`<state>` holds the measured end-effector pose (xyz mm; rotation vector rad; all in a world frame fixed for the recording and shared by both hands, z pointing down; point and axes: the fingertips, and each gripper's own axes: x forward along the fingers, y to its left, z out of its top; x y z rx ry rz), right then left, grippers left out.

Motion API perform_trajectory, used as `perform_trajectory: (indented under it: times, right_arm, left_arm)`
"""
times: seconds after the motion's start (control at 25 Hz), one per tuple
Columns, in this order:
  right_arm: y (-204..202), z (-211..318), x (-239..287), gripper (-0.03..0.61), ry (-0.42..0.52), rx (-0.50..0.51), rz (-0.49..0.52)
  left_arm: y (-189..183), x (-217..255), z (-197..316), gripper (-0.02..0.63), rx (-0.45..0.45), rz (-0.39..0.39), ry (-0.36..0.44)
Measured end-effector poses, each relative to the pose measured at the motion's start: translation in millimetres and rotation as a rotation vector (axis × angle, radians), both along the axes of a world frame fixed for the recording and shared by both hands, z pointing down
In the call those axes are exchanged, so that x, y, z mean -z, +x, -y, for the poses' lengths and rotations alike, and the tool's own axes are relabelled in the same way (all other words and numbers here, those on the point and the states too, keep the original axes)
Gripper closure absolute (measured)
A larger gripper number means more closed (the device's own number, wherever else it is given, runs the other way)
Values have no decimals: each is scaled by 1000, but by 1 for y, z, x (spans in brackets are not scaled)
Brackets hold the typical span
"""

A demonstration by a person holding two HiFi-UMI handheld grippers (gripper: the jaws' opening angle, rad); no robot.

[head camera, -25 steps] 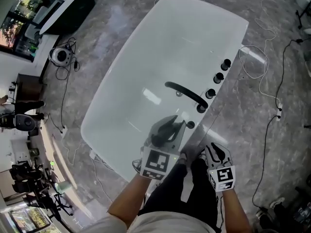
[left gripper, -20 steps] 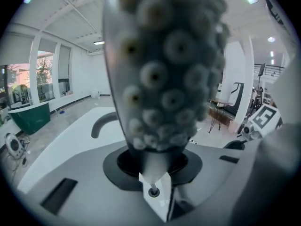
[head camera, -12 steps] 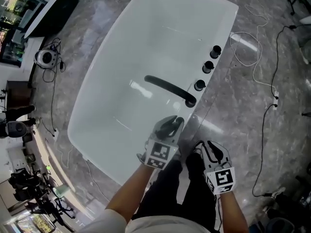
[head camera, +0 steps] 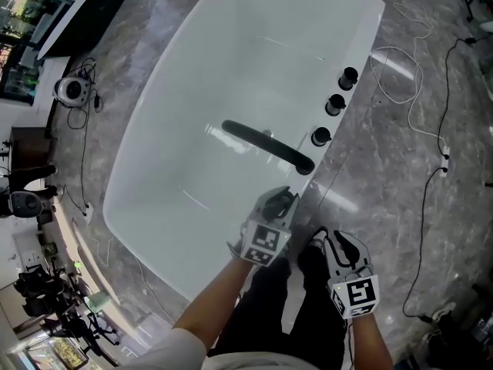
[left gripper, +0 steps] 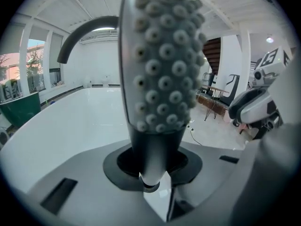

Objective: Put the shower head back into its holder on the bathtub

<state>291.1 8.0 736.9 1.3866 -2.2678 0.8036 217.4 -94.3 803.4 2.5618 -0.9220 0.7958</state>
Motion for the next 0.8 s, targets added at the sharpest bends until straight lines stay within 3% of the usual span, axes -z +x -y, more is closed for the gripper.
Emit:
perform_trajectory:
  times: [0.56, 0.8]
  right_arm:
    - [-2, -5, -16, 489, -27, 26, 8]
    - [-5, 1, -11, 489, -11, 36, 13]
  left_arm:
    - [3, -48, -2, 518, -12, 48, -16]
    - [6, -49, -2, 518, -23, 48, 15]
